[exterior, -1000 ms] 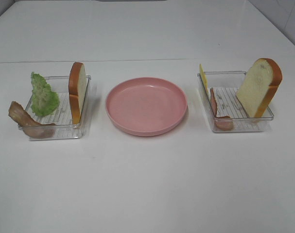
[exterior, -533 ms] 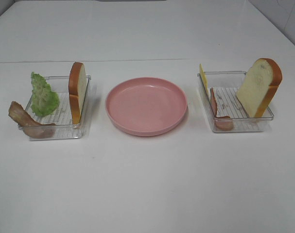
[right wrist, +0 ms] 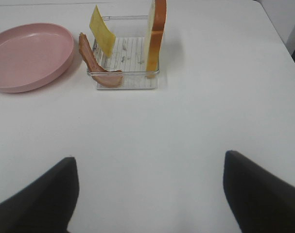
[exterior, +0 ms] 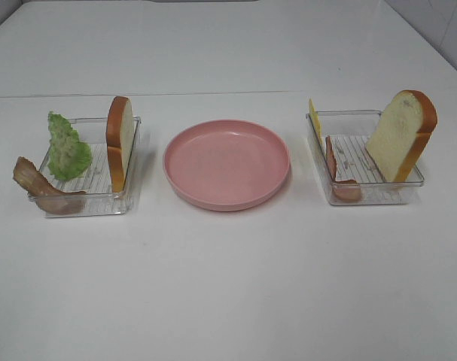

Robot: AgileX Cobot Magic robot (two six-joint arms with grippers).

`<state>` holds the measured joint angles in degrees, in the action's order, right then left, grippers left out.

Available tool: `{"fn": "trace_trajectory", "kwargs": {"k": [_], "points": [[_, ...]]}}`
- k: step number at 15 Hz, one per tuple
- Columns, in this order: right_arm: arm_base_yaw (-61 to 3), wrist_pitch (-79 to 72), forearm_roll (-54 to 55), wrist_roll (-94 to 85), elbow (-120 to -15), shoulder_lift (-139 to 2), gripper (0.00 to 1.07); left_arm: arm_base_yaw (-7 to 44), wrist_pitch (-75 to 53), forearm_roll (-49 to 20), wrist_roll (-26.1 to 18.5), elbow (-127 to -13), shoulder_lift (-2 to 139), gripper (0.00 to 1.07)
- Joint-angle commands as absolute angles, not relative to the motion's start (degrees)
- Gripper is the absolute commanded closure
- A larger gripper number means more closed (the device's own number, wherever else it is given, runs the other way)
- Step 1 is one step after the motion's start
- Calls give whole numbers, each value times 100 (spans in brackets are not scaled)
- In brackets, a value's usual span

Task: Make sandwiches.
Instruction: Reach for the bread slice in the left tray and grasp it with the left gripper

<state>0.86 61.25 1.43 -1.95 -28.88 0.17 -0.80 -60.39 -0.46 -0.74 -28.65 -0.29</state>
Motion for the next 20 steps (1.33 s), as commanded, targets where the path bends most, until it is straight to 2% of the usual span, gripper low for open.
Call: {"fn": "trace_trajectory", "kwargs": {"k": [1, 6, 10, 12, 13, 19, 20], "points": [[120, 6062, 149, -229, -2871, 103, 30, -46, -5987, -69, -63, -2853, -160, 30], [120, 6062, 149, -229, -2871, 103, 30, -46, -5861, -223, -40, -2939, -52, 30], [120, 6062, 149, -229, -2871, 103, 30, -46, -4521, -447, -40, -3186, 974, 30], [120, 6062, 149, -229, -2871, 103, 30, -46, -4039, -762, -46, -3317, 1954, 30], [120, 6062, 149, -229, -2871, 103, 30, -46, -3988, -1381, -103, -3890, 3226, 30], [120, 6062, 149, -229, -2871, 103, 30, -46, -4801, -1793, -103, -6039, 6234, 30], [120, 6062, 149, -229, -2871, 103, 30, -40, -5374, -1919, -103, -7047, 7426, 30]]}}
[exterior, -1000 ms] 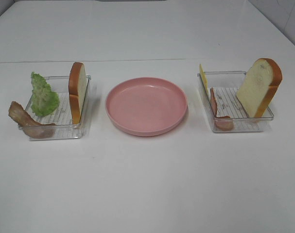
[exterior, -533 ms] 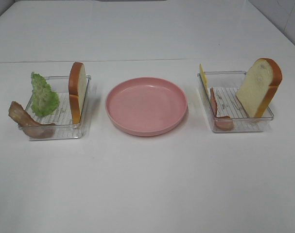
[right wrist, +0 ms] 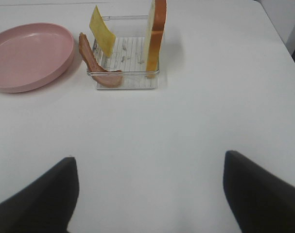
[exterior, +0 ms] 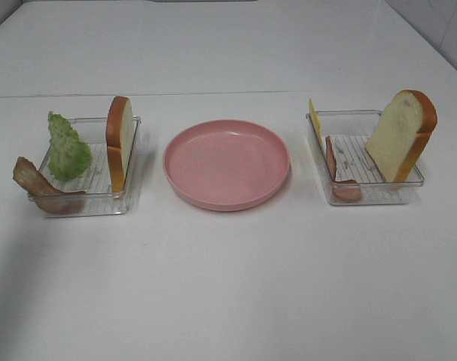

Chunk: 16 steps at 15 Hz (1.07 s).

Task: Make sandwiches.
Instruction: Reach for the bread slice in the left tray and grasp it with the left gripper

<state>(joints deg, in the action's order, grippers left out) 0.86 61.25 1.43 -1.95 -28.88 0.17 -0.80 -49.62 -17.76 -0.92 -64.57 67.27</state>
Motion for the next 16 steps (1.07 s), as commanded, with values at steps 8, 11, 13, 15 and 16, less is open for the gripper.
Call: {"fn": "trace_trajectory", "kwargs": {"k": [8, 11, 13, 15, 16], "points": [[120, 6062, 149, -229, -2871, 103, 30, 1610, -6927, -561, 1077, -10296, 10691, 30], [120, 6062, 149, -229, -2871, 103, 30, 2091, -7374, 201, 1862, -11144, 11522, 30], [120, 6062, 149, -229, -2871, 103, 30, 2240, -7374, 195, 1891, -11327, 11872, 30], [120, 6062, 149, -229, -2871, 103, 30, 2246, -7374, 195, 1891, -11327, 12078, 30], [120, 6062, 149, -229, -2871, 103, 30, 2246, -7374, 195, 1891, -11327, 12193, 30]]}}
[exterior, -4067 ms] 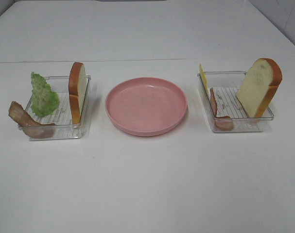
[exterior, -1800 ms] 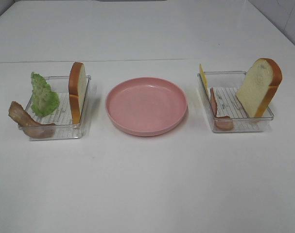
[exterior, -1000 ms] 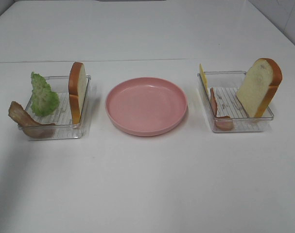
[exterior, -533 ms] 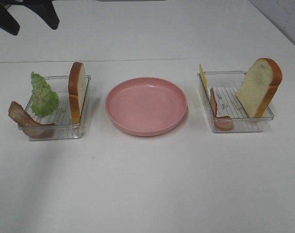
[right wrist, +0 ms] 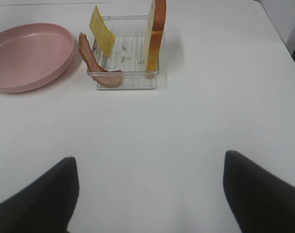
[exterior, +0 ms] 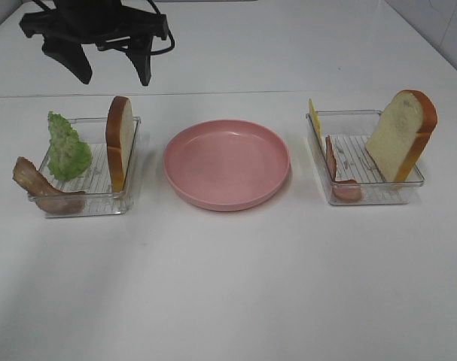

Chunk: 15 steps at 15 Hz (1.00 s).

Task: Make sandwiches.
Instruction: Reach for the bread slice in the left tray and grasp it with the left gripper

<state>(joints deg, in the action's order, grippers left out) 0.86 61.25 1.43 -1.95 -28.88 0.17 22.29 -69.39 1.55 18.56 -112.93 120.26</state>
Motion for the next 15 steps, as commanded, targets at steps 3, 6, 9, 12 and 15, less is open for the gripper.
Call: {"fn": "trace_trajectory", "kwargs": {"k": [3, 6, 9, 12, 15], "points": [[120, 6062, 149, -229, -2871, 103, 30, 2246, -7368, 350, 1896, -11327, 12542, 30], [120, 6062, 149, -229, -2871, 103, 30, 2246, -7156, 378, 1931, -11316, 12777, 30], [120, 6062, 149, -229, -2871, 103, 30, 2240, -6950, 441, 2023, -11316, 12880, 30], [120, 6062, 149, -229, -2871, 103, 30, 2240, -6875, 481, 2005, -11316, 12886, 48], [120, 6062, 149, -229, -2871, 103, 30, 2240, -6847, 481, 2000, -11316, 12886, 66]]}}
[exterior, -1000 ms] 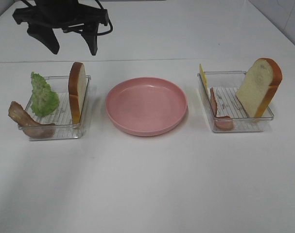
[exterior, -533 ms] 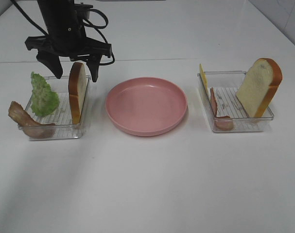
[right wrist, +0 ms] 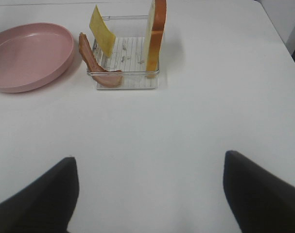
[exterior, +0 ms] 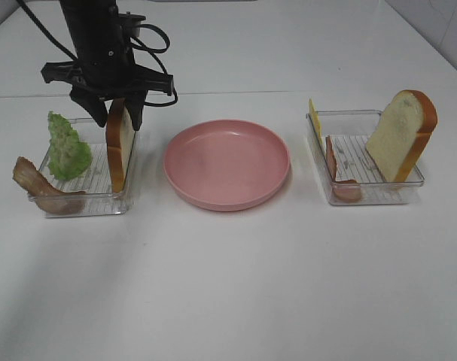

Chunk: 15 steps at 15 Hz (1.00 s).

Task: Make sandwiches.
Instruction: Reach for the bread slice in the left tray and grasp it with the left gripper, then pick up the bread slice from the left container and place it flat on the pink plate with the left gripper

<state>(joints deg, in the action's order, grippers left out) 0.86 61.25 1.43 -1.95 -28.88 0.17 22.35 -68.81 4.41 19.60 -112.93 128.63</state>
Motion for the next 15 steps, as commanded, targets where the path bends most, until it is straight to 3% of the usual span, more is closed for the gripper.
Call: {"fn": "trace_trajectory", "kwargs": {"k": [1, 2, 3, 4, 12, 15], "points": [[120, 6062, 149, -229, -2871, 103, 30, 2240, -6847, 481, 2000, -11316, 12886, 71], [120, 6062, 149, -229, -2871, 103, 30, 2240, -6847, 481, 2000, -11316, 12886, 78], [120, 6062, 149, -229, -2871, 103, 30, 2240, -6835, 481, 2000, -11316, 12886, 95], [120, 6062, 149, -229, -2871, 103, 30, 2240, -6801, 481, 2000, -11316, 12886, 105], [120, 6062, 149, -229, -2871, 103, 30, 2240, -6870, 298, 1948, -11465, 12342, 107], [120, 6062, 149, -229, -2871, 103, 30, 2240, -6704, -607, 1341, -12003, 12084, 107]]}}
